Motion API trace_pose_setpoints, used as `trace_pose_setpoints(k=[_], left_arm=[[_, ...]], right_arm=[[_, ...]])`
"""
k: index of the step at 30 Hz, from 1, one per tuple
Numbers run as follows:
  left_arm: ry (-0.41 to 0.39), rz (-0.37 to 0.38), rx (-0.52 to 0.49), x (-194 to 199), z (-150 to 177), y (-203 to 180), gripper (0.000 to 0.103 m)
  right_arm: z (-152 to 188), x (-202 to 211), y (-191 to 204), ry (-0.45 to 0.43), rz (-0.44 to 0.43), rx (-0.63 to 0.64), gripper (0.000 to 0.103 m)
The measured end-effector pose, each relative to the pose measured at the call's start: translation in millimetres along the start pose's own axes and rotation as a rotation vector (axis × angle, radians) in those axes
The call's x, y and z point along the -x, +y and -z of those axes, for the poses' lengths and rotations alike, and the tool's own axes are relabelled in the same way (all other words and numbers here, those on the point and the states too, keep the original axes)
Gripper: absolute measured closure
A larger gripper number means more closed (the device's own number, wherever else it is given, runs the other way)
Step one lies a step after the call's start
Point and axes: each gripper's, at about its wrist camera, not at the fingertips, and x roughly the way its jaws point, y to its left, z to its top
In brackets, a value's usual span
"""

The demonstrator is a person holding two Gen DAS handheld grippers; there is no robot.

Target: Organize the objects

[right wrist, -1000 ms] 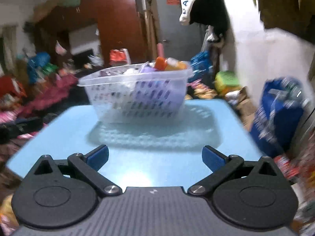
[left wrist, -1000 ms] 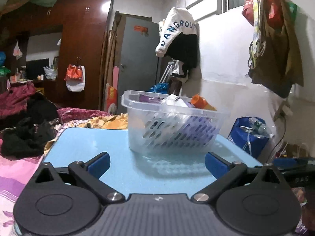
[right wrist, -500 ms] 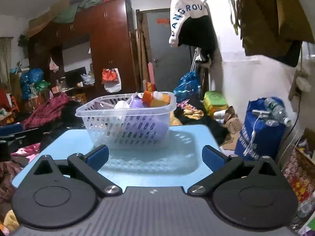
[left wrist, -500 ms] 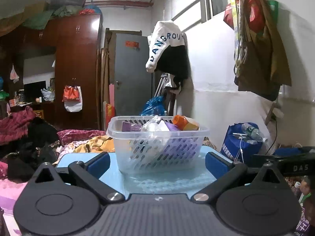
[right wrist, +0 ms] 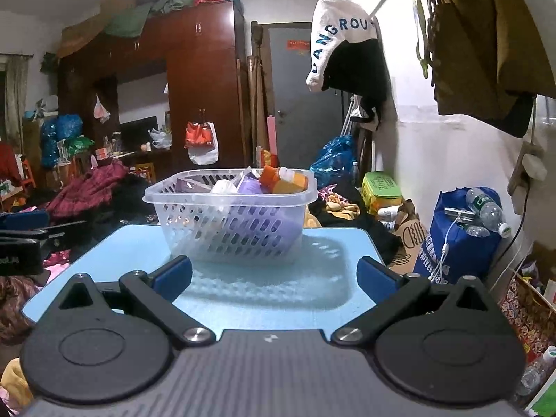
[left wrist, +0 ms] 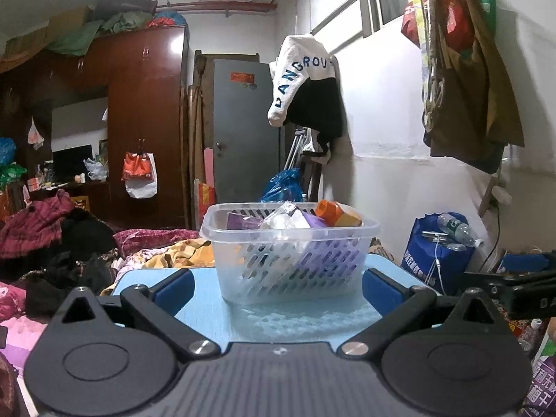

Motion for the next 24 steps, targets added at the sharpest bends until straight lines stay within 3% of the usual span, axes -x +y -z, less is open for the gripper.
trace_pose_setpoints(k=[24], left_arm=[[0.007, -0.034, -0.006, -3.9, 3.1, 3.9, 0.0]], right_arm=[[1.5, -4.8, -1.1, 0.011, -0.009, -0.018, 0.0]])
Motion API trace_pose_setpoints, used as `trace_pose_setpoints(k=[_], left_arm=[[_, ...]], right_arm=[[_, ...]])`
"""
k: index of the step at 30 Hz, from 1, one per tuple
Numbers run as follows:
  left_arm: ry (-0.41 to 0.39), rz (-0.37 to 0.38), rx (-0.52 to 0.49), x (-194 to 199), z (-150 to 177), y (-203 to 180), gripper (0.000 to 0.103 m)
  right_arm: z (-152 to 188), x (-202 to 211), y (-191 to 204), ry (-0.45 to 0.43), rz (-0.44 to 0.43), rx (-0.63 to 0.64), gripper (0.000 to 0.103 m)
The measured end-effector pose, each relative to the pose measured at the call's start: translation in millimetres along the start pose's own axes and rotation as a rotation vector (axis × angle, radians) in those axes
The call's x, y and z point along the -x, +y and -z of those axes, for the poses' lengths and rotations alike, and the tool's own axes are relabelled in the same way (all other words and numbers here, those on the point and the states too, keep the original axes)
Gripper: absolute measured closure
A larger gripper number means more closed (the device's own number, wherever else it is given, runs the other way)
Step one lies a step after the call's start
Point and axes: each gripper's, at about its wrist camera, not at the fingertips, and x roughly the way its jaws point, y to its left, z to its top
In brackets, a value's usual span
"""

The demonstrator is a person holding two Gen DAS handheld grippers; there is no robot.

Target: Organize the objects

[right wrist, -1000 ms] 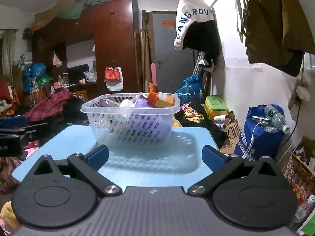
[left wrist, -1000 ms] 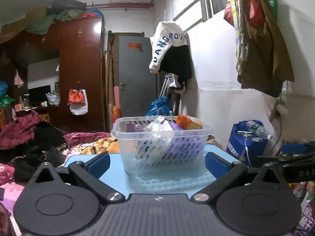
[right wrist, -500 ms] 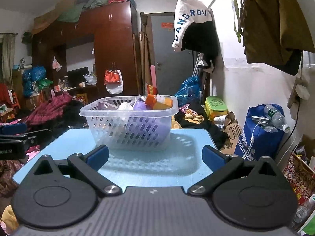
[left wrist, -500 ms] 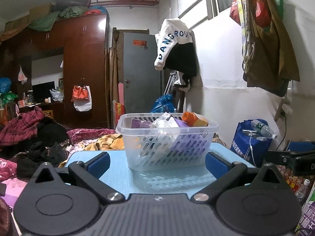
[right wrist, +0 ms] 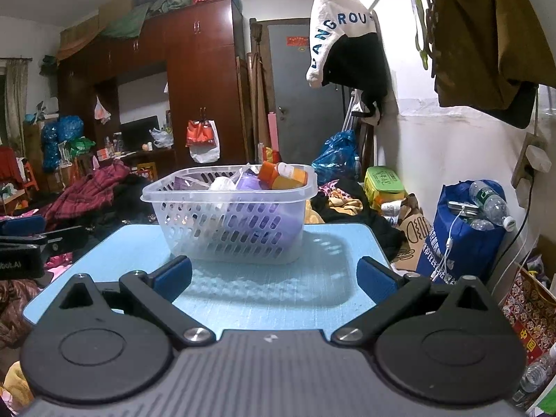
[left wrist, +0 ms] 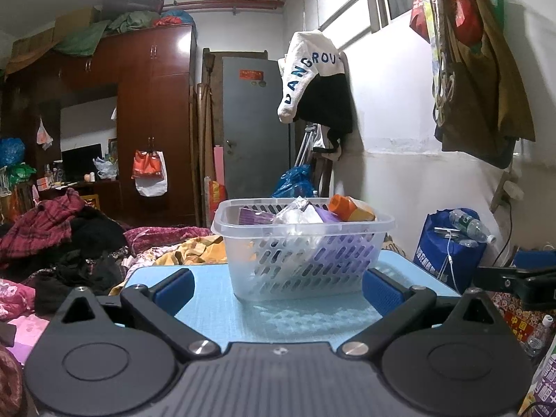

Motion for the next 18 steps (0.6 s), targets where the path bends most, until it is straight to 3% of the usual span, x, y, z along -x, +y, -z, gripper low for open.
trace_pose_setpoints(k=[18], left_arm=[[-0.002, 0.005, -0.001, 0.5, 0.4, -0.8, 0.0]], right_arm=[[-0.4, 2.3, -0.1, -0.012, -0.001, -0.003, 0.0]])
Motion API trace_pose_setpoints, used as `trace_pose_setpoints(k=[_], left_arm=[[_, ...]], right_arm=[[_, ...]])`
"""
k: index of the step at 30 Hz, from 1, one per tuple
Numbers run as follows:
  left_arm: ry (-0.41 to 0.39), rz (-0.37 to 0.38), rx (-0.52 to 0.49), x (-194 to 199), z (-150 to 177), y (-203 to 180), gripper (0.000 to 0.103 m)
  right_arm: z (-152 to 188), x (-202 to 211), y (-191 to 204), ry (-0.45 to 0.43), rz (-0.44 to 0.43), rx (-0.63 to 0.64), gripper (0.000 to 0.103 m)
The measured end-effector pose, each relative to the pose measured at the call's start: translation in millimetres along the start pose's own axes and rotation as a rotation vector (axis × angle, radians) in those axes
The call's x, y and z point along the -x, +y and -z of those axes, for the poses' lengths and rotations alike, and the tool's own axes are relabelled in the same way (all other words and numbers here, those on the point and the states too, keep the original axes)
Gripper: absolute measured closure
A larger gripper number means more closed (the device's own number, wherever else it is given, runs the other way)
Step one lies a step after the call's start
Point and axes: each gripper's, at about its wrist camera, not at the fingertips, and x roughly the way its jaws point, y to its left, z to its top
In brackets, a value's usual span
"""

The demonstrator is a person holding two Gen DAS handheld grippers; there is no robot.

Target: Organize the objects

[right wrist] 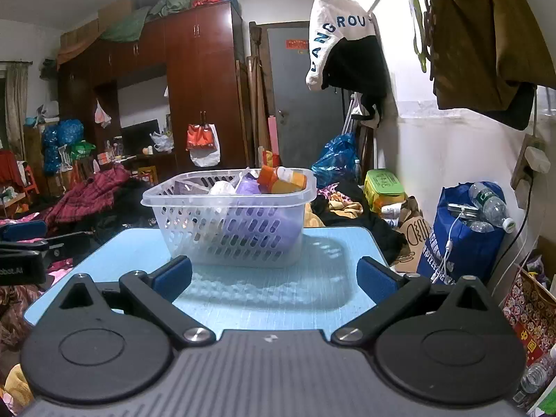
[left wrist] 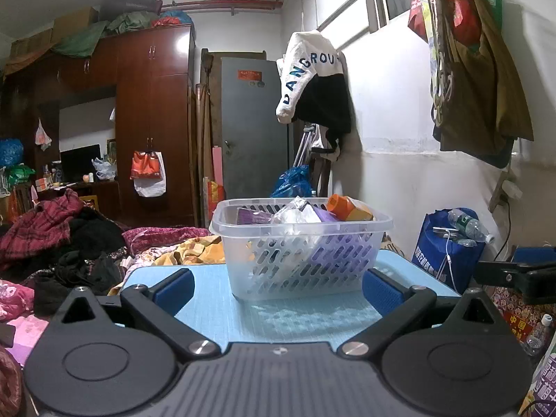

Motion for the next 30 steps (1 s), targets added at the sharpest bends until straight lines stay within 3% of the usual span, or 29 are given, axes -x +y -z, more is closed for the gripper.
trace_pose_setpoints(k=[30], left_arm=[[0.002, 0.016, 0.007, -1.2, -0.2, -0.4, 0.0]], right_arm=[[-3.3, 2.0, -2.8, -0.01, 0.004, -0.003, 0.0]])
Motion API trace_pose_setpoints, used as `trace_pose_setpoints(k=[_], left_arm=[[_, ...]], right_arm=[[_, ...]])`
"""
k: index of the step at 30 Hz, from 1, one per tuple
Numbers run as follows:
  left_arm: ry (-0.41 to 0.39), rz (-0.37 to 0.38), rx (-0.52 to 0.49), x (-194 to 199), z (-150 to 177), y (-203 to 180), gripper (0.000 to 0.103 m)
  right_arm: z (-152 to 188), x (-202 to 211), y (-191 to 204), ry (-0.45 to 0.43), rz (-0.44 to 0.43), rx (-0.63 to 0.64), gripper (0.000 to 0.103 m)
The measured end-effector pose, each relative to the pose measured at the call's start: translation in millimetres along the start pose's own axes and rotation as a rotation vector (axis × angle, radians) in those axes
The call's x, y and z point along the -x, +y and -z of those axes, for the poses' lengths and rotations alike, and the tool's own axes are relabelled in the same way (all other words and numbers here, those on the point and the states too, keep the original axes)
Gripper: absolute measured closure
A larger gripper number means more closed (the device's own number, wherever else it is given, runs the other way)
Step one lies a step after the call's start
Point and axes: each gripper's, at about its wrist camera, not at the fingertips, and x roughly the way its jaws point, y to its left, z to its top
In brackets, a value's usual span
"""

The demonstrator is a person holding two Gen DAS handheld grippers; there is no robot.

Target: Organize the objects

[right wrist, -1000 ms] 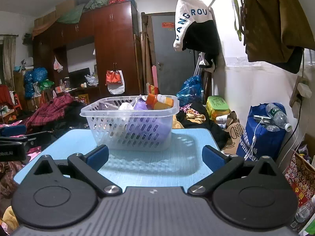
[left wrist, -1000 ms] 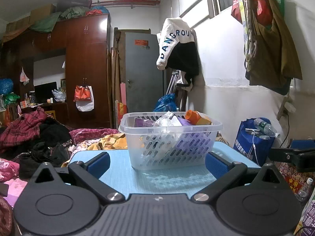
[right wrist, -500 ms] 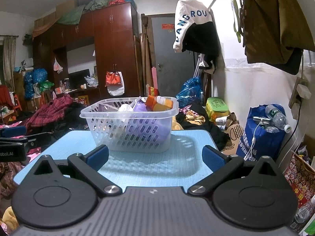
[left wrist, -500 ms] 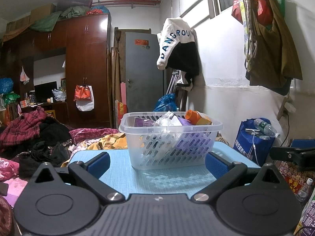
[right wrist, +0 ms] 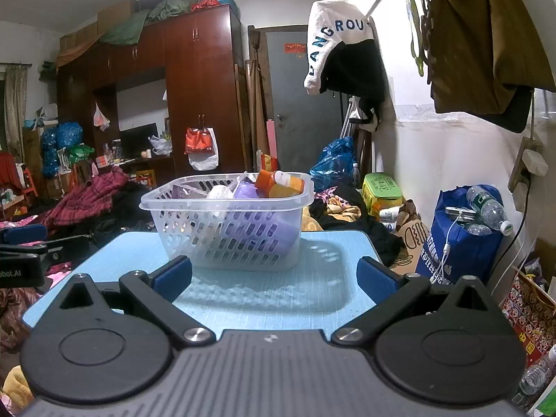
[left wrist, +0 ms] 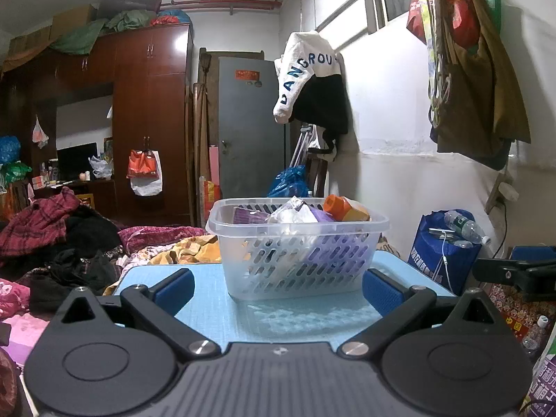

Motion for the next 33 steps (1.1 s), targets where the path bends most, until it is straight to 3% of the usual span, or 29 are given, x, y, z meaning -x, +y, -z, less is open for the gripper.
trace_pose_setpoints(k=[33], left_arm=[[0.0, -0.002, -0.003, -1.3, 1.1, -0.5, 0.0]], right_arm=[[0.7, 0.2, 0.4, 0.0, -0.001, 0.0, 0.0]])
